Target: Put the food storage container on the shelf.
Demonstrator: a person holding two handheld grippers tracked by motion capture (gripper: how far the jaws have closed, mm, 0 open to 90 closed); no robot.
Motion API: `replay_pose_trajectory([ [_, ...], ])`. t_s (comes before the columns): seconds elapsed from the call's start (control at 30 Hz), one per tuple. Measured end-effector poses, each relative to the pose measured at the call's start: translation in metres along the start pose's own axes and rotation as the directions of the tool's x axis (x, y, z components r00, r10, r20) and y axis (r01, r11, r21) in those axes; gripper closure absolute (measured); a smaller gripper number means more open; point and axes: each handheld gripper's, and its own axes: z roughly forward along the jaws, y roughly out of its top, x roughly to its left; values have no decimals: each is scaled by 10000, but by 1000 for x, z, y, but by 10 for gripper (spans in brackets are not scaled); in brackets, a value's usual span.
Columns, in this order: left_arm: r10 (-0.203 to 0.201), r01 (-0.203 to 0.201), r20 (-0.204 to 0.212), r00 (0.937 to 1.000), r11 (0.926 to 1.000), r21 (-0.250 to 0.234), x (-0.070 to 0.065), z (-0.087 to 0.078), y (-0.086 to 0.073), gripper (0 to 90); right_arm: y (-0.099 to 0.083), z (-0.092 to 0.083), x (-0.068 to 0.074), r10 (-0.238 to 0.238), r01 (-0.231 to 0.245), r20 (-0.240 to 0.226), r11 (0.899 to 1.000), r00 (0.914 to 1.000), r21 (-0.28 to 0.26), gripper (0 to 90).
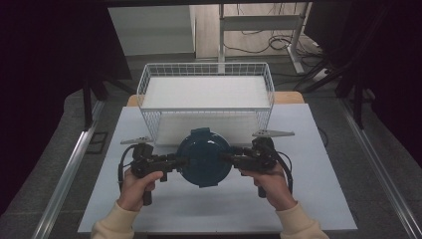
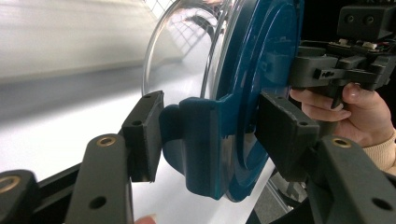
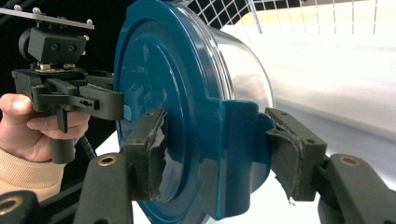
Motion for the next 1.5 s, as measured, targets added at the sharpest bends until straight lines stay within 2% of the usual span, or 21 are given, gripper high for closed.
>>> replay_pose_trajectory([
  [0.2, 292, -292, -131, 9995, 9996, -60, -5, -5, 22, 438, 17, 1, -1, 46, -48, -122, 9998, 9999, -177, 411],
  [0.4, 504, -506, -137, 9986, 9986, -169, -12, -10, 43, 438, 36, -4, 3, -84, 80, -85, 9984, 9999, -564, 410],
  [0.77, 947, -956, -242, 9952, 9947, -384, -23, -15, 83, 439, 74, -12, 5, -298, 292, -66, 9959, 9995, -855, 409],
  [0.93, 797, -803, -167, 9967, 9961, -373, -20, -13, 104, 439, 93, -12, 2, -153, 147, -63, 9964, 9999, -838, 409],
  [1.23, 845, -851, -128, 9963, 9948, -565, -14, -8, 138, 439, 130, -9, -9, -96, 100, 51, 9963, 9999, -849, 407],
  [1.33, 784, -789, -100, 9969, 9948, -642, -12, -6, 147, 440, 140, -8, -12, -36, 41, 55, 9962, 10000, -867, 406],
  [1.5, 958, -961, -85, 9954, 9927, -723, -12, -5, 159, 440, 151, -9, -15, -41, 49, 89, 9956, 10000, -936, 406],
])
